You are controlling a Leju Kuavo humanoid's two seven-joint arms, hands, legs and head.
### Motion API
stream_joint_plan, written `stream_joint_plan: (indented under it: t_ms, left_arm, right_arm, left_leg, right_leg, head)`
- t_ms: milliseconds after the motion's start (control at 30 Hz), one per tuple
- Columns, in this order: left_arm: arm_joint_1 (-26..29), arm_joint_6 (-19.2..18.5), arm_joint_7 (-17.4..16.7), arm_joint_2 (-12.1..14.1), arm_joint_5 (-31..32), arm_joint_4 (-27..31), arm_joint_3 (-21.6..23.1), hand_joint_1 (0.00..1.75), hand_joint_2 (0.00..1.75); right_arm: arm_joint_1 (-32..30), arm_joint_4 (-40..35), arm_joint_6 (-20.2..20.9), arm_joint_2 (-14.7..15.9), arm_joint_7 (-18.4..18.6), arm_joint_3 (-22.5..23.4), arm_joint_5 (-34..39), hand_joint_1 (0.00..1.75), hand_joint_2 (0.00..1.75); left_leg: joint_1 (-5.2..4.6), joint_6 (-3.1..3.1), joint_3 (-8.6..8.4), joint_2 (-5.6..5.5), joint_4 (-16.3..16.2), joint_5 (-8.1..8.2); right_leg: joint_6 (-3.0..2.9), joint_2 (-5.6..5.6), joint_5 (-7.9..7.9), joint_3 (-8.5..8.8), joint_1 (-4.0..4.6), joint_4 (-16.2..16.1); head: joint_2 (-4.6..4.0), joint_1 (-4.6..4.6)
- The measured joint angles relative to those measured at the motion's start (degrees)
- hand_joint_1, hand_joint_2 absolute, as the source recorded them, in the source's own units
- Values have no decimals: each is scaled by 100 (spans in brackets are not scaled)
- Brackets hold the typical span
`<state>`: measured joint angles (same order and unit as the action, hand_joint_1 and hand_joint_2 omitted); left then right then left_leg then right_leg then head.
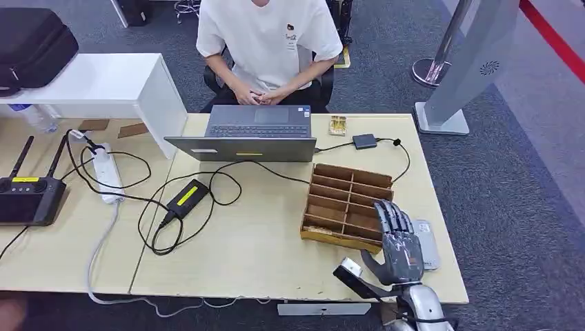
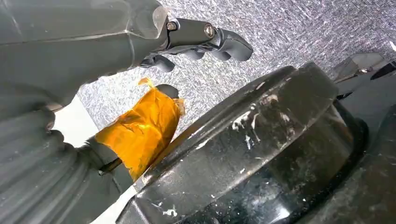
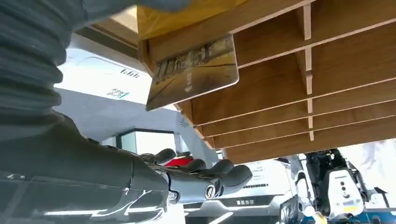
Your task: Pass the card to the sensor for recognition and then transmit it.
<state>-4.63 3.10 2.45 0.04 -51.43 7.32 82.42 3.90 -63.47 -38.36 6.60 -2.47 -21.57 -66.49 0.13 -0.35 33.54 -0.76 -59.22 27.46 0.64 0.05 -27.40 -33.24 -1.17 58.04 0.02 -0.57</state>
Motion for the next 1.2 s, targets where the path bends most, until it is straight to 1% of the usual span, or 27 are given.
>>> stream_joint_plan:
  t_ms: [400,433,467,500,533,633,767,867,1200]
  left_arm:
    - [4,31,37,-2,-52,0,4,0,175]
    - [8,50,59,-2,-55,0,9,0,175]
    - [12,74,89,-2,-61,0,11,0,175]
    - [19,112,127,-2,-70,0,11,0,175]
    - [28,147,175,-2,-83,0,11,0,175]
    - [51,311,411,0,-171,0,11,0,175]
    - [51,673,721,-2,-334,0,4,0,175]
    - [52,776,752,0,-323,0,2,0,175]
    - [44,719,697,15,-262,0,2,0,175]
  right_arm:
    - [-130,-94,-50,-2,-74,116,229,175,175]
    - [-155,-116,-52,-2,-74,134,254,168,175]
    - [-183,-146,-52,-2,-74,151,286,168,175]
    - [-213,-177,-52,-2,-74,173,302,154,175]
    - [-243,-203,-52,-2,-74,197,322,150,175]
    - [-331,-276,-55,0,-77,256,389,150,175]
    - [-472,-389,-83,9,-92,352,418,150,175]
    - [-558,-450,-120,13,-94,376,426,150,175]
    - [-576,-568,-114,37,-133,426,557,150,175]
  left_leg:
    - [0,0,-1,0,0,0]
    - [0,0,-1,-1,0,0]
    - [0,0,0,-1,0,0]
    - [0,0,-1,-1,0,0]
    - [0,0,0,-1,0,0]
    - [0,0,0,0,-1,0]
    - [0,0,0,0,-1,1]
    - [1,0,0,0,-1,1]
    - [1,0,1,1,0,0]
  right_leg:
    - [0,0,0,-1,0,0]
    - [0,0,0,-1,0,0]
    - [0,0,0,-1,0,0]
    - [0,0,0,-1,0,0]
    - [0,0,0,-1,0,-1]
    - [0,0,0,-1,0,-1]
    - [0,0,0,0,0,-2]
    - [0,0,0,0,1,-2]
    - [0,0,0,0,1,-1]
  head:
    - [0,2]
    - [0,2]
    - [0,0]
    - [0,0]
    - [0,0]
    - [0,2]
    - [0,2]
    - [0,2]
    - [0,2]
